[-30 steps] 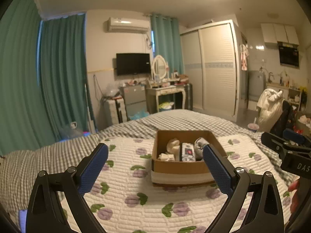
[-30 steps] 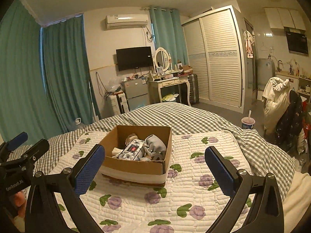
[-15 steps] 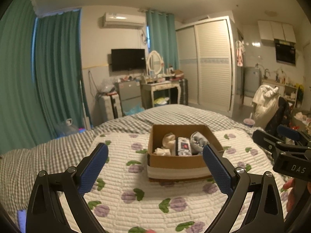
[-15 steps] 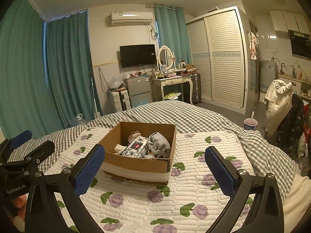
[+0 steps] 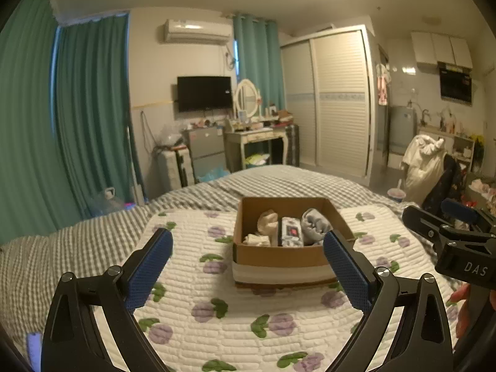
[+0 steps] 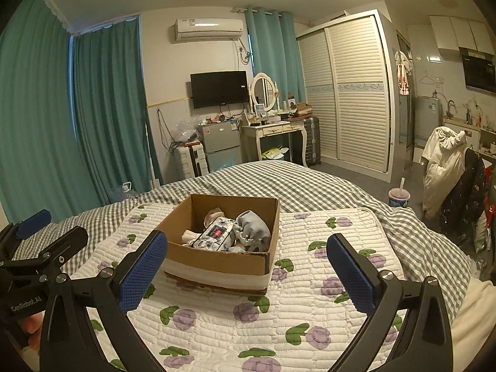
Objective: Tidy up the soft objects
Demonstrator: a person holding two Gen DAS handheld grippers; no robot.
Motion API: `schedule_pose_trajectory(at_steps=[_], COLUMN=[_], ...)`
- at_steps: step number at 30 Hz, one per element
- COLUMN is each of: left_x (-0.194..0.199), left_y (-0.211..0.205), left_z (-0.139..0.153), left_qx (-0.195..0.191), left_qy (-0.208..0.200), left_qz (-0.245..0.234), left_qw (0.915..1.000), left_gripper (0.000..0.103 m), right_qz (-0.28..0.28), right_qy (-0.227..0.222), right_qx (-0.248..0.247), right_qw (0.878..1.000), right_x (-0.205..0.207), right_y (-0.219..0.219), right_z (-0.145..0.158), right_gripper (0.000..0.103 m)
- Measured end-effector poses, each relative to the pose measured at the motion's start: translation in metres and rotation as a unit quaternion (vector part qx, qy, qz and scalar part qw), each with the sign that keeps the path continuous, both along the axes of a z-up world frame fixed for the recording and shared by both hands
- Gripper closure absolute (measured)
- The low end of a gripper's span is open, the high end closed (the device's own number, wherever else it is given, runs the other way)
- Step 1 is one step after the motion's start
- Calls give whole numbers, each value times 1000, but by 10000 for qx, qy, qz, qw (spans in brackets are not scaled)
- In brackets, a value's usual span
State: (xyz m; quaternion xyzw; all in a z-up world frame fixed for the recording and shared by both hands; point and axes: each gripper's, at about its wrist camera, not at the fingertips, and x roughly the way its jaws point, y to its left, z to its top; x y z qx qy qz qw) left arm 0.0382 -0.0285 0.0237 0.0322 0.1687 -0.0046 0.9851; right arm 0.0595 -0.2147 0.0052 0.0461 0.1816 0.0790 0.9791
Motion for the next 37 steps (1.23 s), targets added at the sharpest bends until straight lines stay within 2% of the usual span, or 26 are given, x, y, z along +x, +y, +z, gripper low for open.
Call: schedule_pose_trajectory(at_steps=[37], left_x=[-1], left_y=[4], left_z=[-5], left_qx=[1], left_qy=[88], left_qz=[47], left_qw=[10000], left_gripper=[3], right_qz=[42], right_qy=[28], right_qx=[-14], right_qw=[10000], right_x=[1], right_y=[0], right_z=[-5], right_gripper=[0])
